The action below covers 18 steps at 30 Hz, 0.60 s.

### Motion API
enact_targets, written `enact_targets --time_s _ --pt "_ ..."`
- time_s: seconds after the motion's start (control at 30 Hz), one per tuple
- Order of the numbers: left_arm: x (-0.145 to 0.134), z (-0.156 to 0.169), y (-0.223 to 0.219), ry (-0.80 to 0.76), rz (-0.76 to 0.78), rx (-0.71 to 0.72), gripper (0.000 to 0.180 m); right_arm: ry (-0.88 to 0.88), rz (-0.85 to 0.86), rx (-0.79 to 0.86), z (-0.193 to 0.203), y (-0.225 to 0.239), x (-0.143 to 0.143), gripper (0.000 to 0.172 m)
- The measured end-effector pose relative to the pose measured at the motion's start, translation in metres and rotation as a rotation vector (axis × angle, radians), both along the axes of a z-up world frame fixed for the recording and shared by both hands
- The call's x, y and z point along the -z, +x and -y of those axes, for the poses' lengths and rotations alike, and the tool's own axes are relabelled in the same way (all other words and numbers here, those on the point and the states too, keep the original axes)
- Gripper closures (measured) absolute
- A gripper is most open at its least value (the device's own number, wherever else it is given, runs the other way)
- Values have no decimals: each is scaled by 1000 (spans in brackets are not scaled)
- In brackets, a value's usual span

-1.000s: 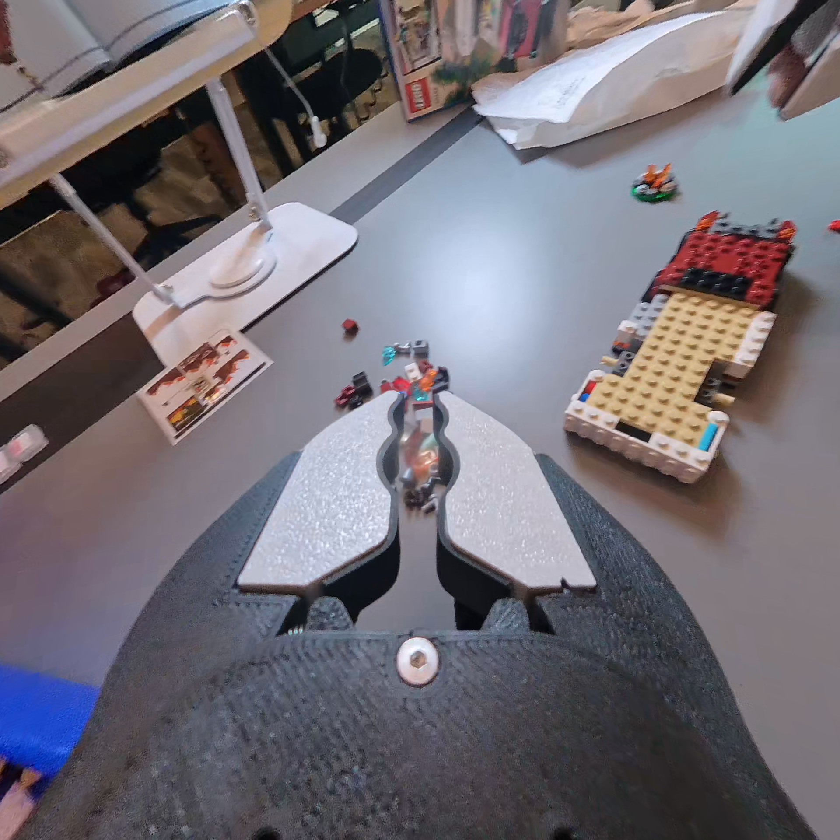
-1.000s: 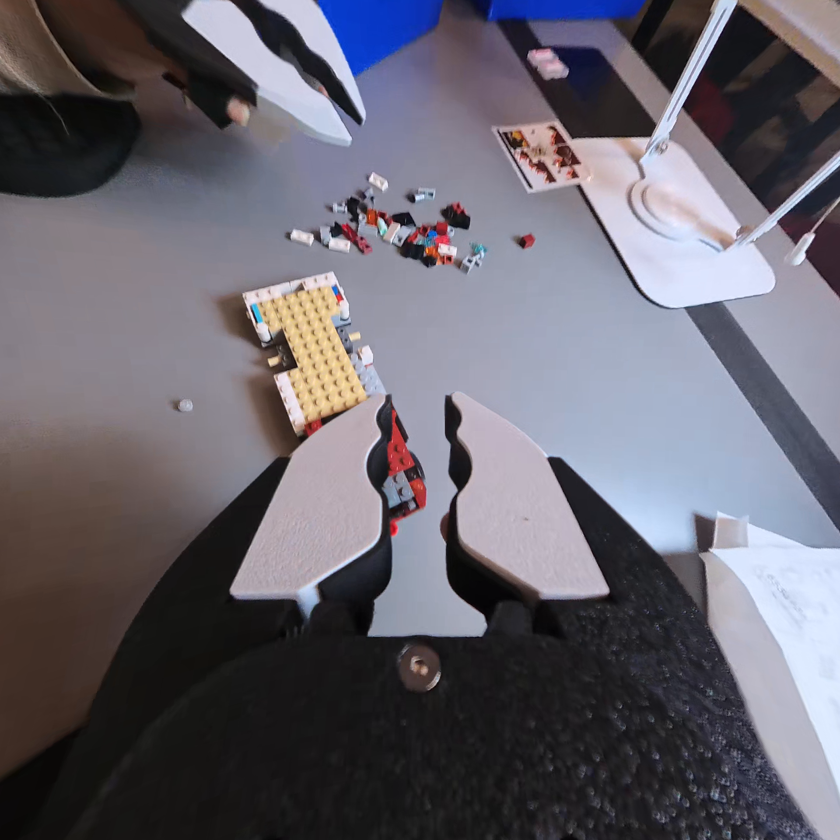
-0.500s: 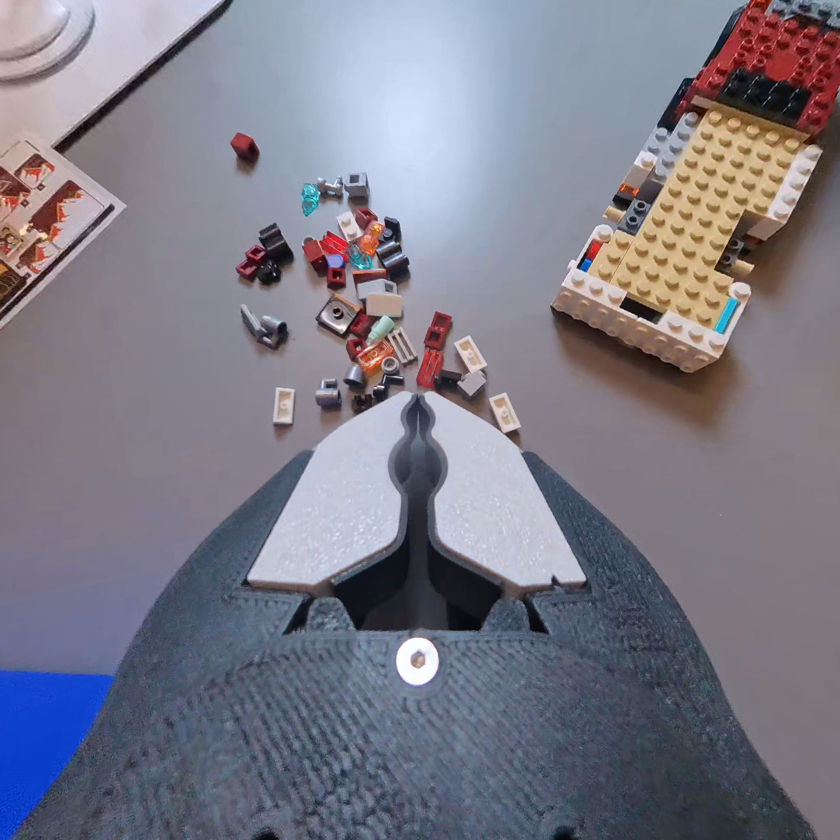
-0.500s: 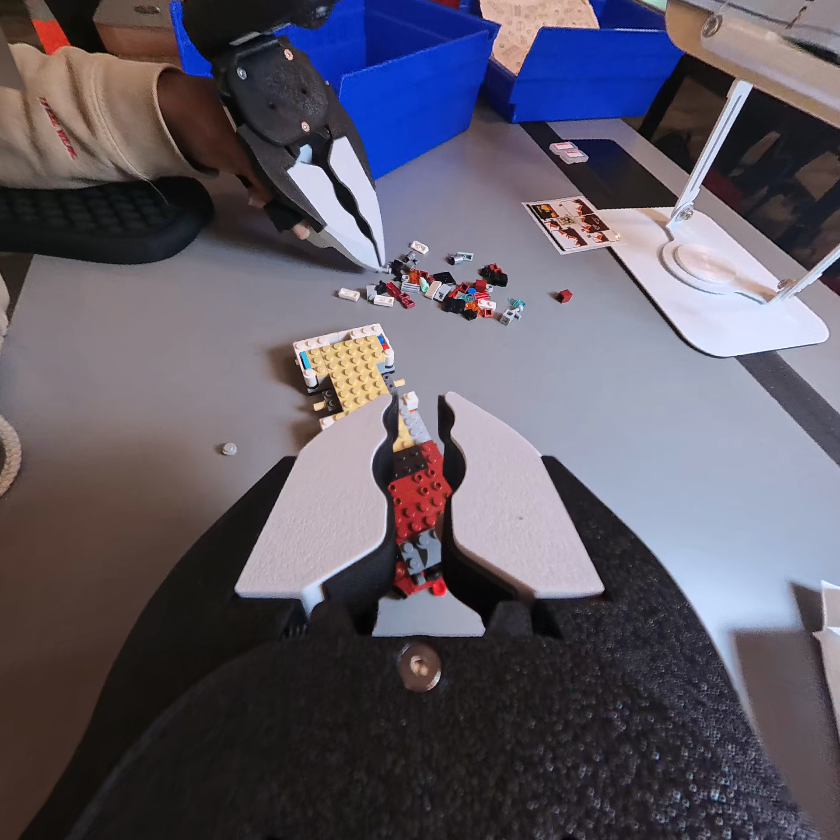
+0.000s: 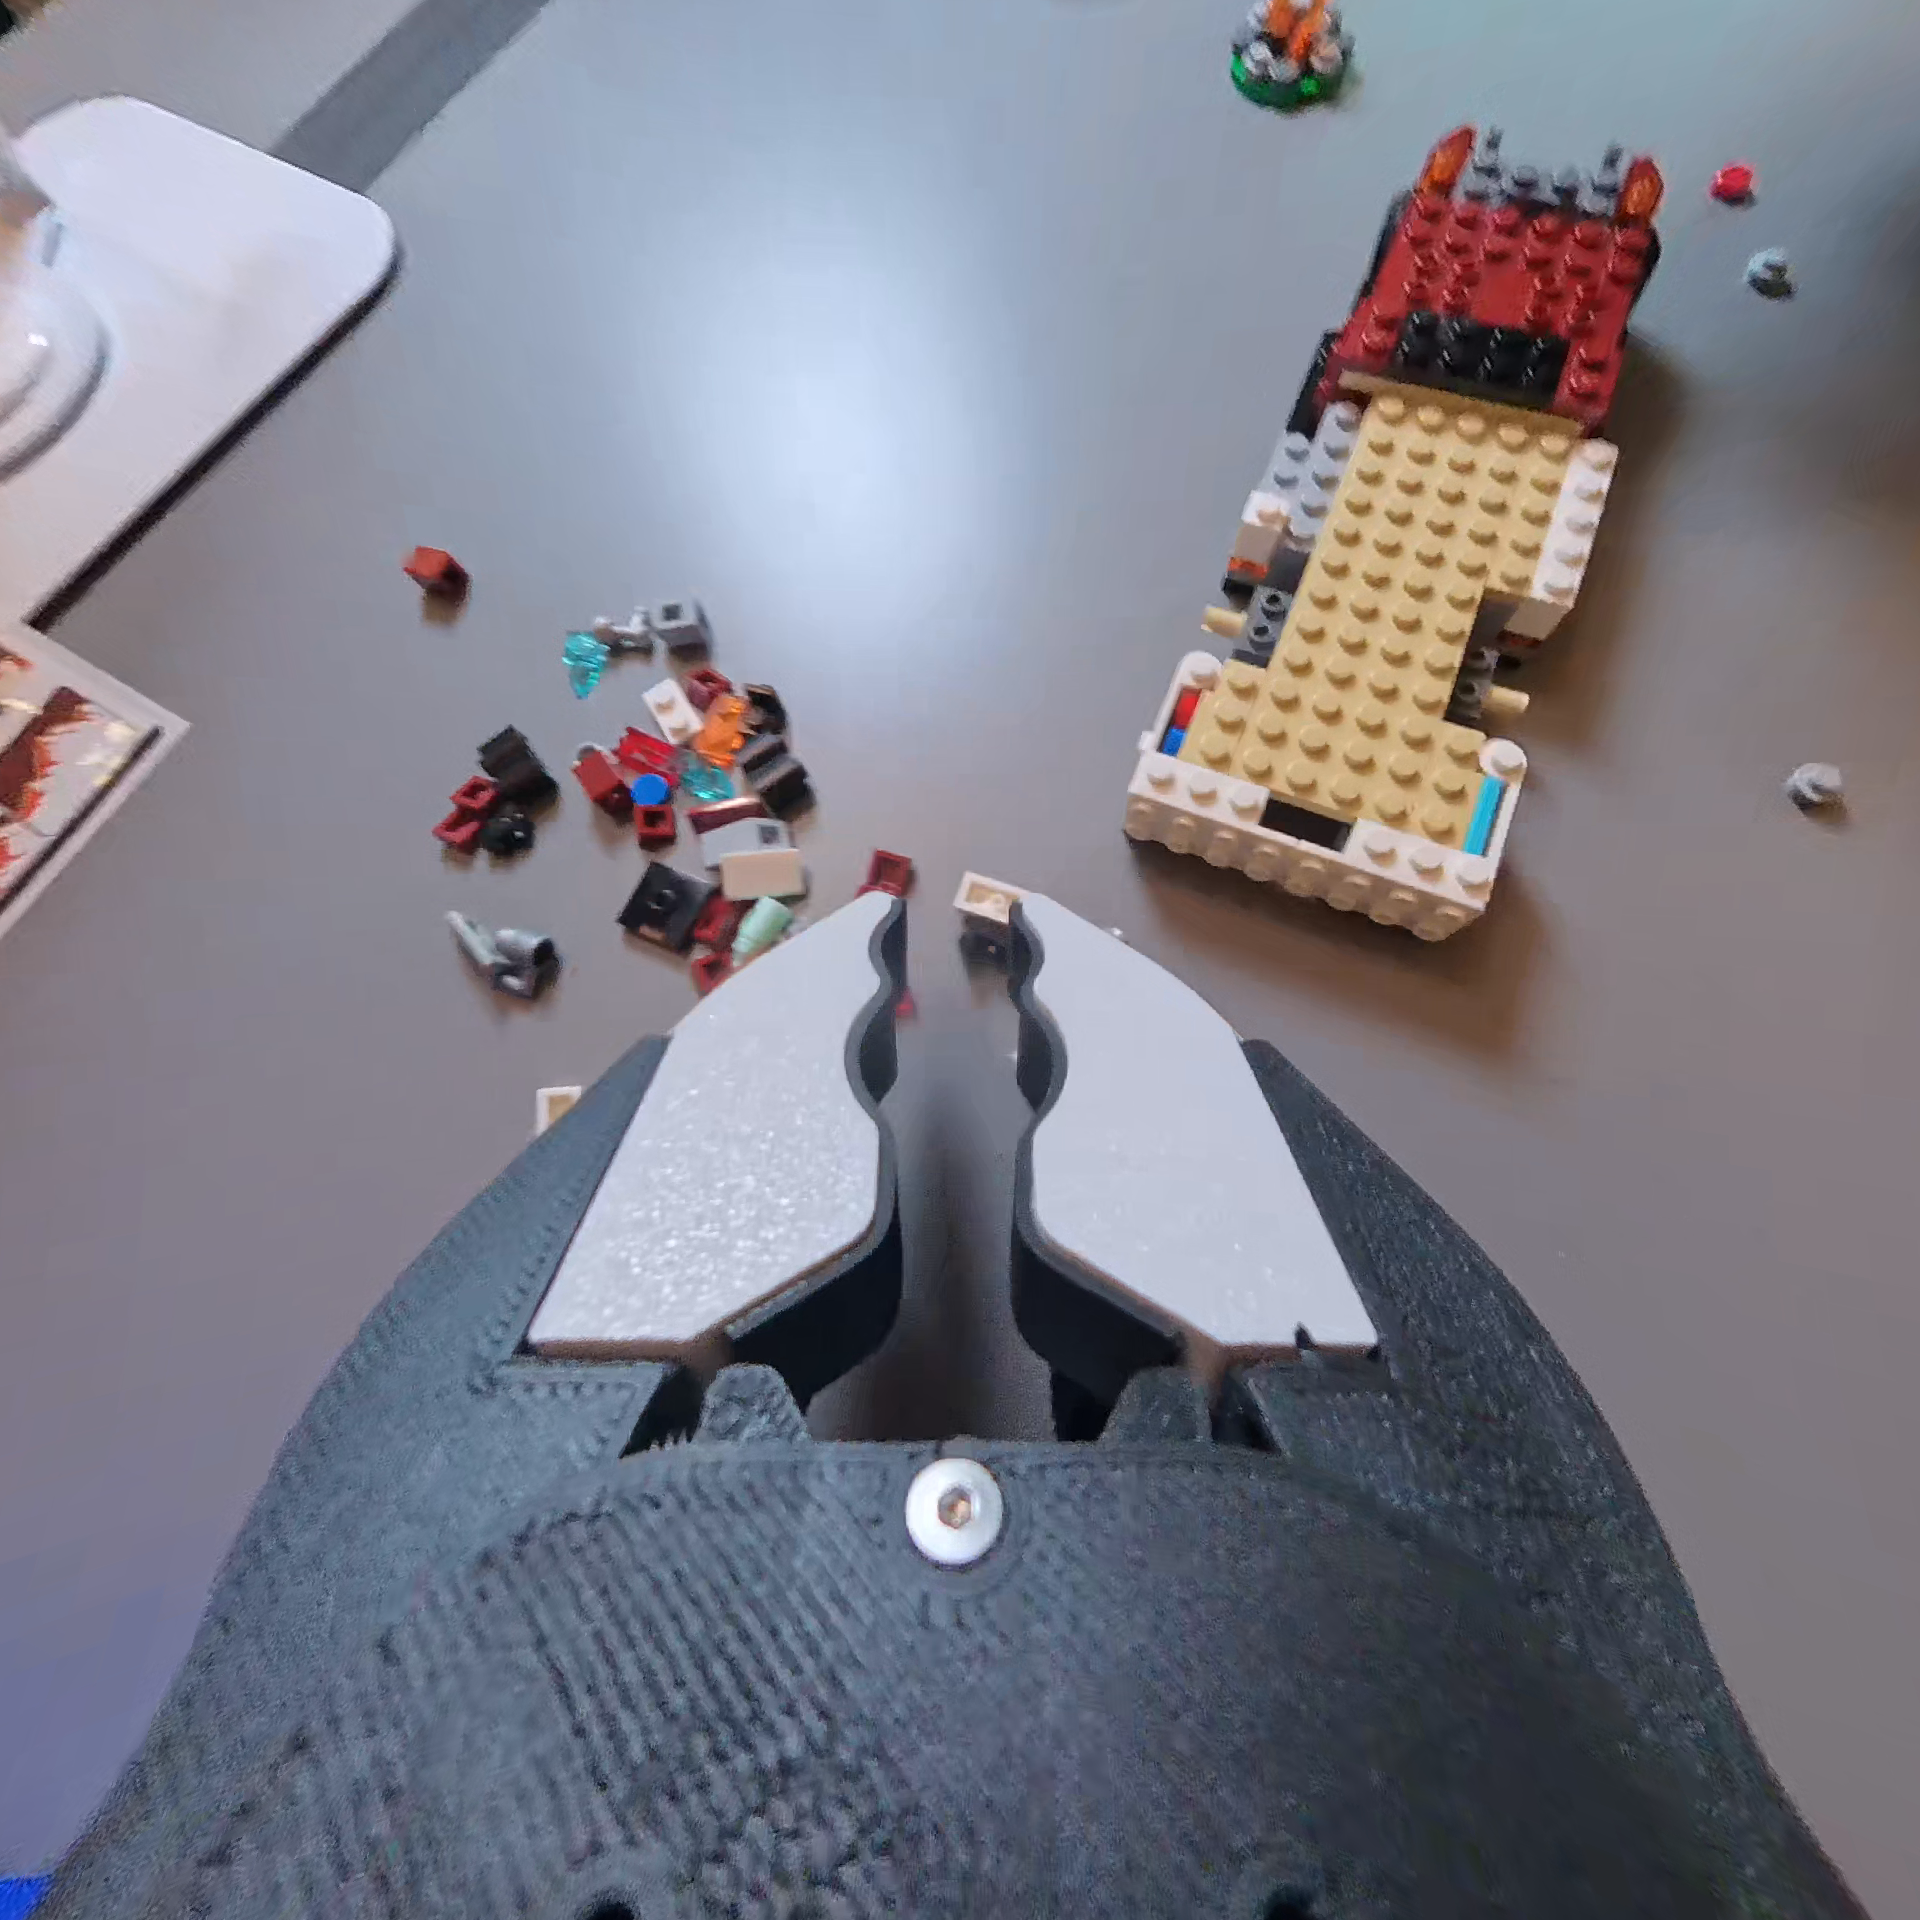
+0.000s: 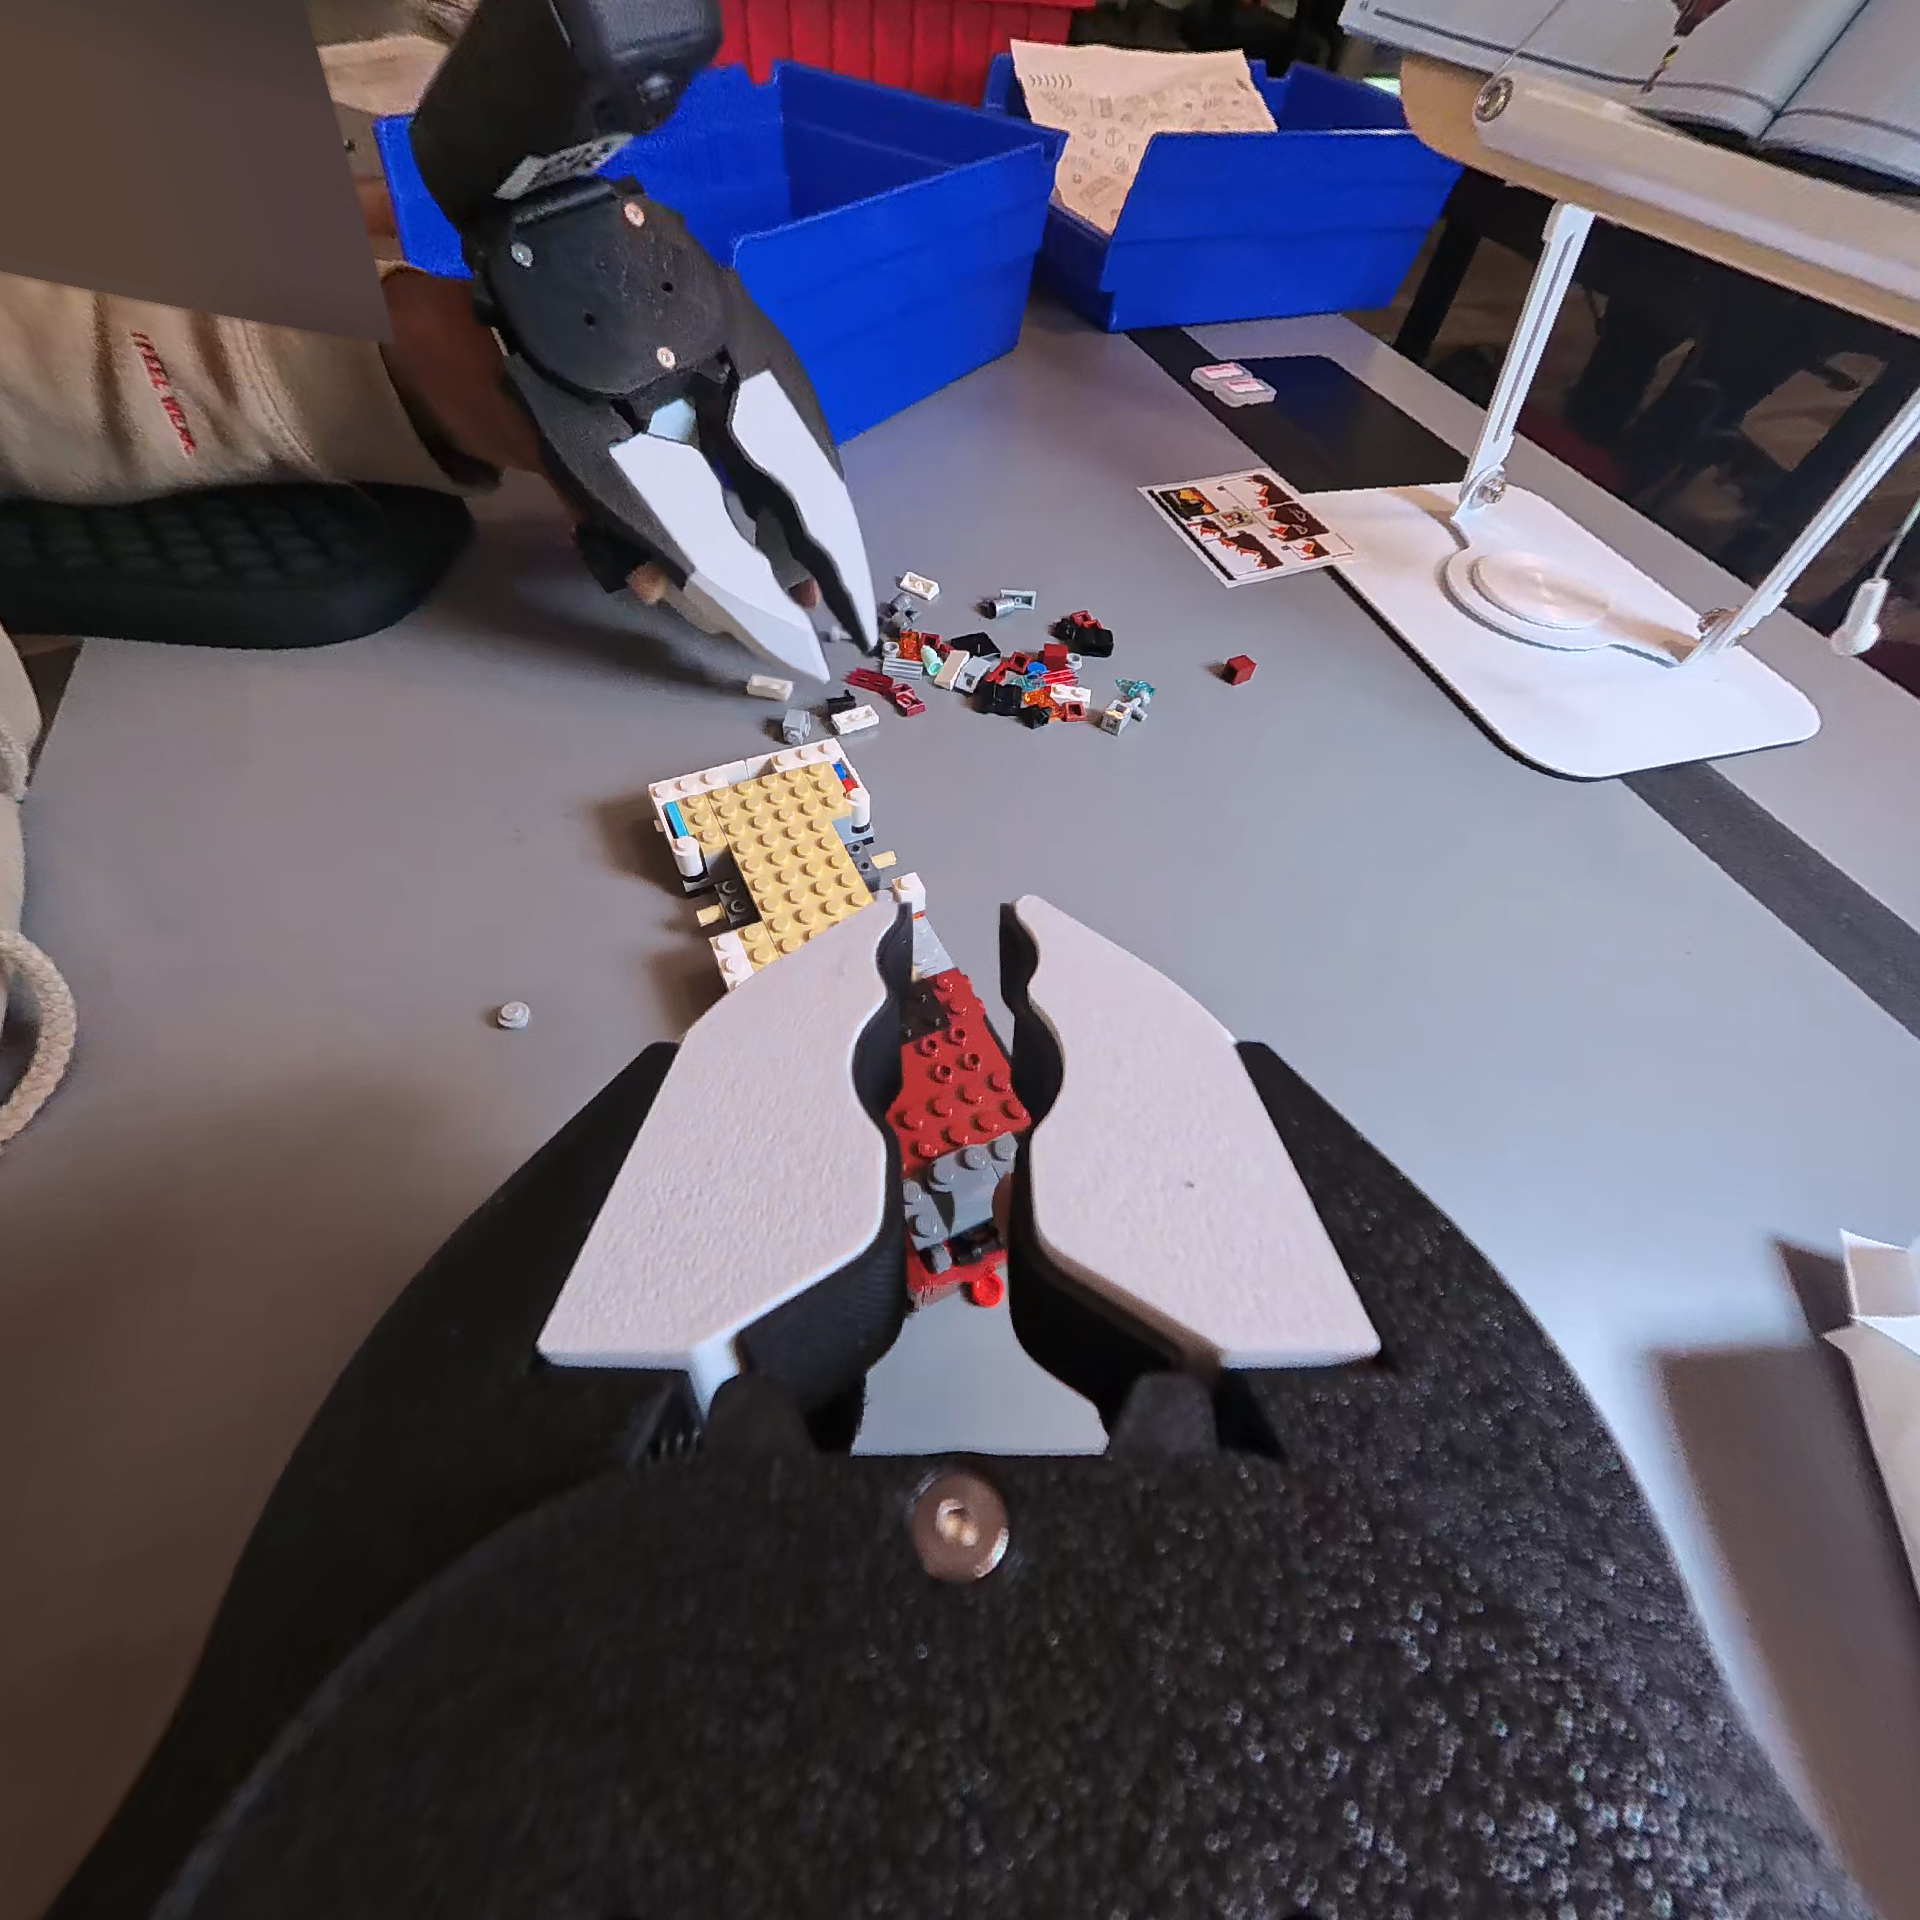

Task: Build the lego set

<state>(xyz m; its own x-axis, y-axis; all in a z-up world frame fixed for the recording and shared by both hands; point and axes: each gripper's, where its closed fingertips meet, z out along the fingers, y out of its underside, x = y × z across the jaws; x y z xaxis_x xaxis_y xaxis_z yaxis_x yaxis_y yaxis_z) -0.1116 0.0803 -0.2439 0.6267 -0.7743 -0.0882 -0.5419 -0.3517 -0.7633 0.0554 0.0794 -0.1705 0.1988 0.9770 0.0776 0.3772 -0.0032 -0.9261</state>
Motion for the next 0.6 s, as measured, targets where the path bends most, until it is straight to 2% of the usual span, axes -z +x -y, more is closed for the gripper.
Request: enact_targets --time_s 0.2,0.47,0.6 --pt "-23 -27 -36 95 39 -198 157 15 -40 35 -3 8 -9 156" --pt "-63 -27 -47 230 114 -251 161 76 -221 156 -15 29 -39 154" --pt "-87 -24 -52 306 158 -265 164 139 -333 297 -31 52 -62 149"
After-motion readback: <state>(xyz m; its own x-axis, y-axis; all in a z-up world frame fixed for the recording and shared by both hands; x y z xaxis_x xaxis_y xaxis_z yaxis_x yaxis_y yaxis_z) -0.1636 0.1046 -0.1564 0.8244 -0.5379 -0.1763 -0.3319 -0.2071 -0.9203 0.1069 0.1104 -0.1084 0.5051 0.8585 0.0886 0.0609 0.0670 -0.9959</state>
